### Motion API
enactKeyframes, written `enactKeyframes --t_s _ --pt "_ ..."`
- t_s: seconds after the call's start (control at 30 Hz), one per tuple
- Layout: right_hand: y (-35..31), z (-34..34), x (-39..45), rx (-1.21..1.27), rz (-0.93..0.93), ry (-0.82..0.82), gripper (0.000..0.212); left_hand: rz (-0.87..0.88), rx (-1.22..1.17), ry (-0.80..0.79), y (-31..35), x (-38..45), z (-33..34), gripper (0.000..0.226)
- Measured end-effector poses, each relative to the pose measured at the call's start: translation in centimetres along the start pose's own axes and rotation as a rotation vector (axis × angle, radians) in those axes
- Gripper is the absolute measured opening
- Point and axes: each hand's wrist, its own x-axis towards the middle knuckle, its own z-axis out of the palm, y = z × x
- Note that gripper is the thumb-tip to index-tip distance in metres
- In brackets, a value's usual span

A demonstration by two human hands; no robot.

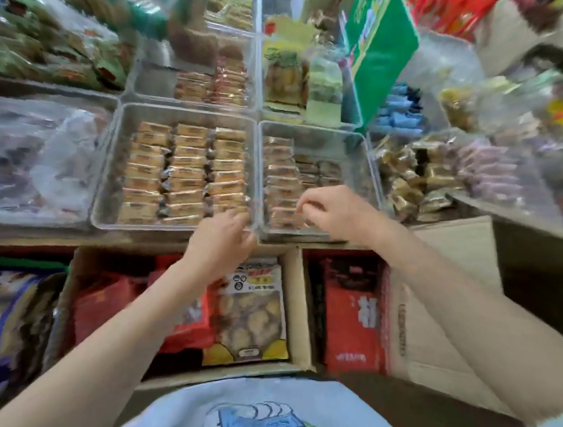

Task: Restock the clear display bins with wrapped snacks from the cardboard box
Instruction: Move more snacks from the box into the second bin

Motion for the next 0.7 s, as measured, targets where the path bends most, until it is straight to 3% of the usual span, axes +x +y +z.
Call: enactKeyframes --t_s 0.07,0.17,0.33,0.47,0.7 --pt "3.7 -2.2 -5.2 0.048 0.037 0.139 0.021 0.133 -0.042 -0.114 6.4 -1.4 2.0 0.052" --pt "8.9 -5.6 -14.0 0.124 0.130 0.292 0.021 0.298 -0.068 -0.213 16.3 -3.0 5.6 0.038" --pt "19.1 -8.8 -26.2 0.231 0.220 0.477 0.023 0.457 -0.268 -0.036 31.5 -6.4 11.4 0.045" --pt "28.0 -7.9 -31.0 0.249 0.307 0.414 0.023 0.390 -0.212 0.057 39.3 -6.5 15.4 0.056" --pt "40.4 -4.6 -28.8 0.125 0.414 0.179 0.023 0.214 0.146 0.208 43.2 -2.8 18.2 0.070"
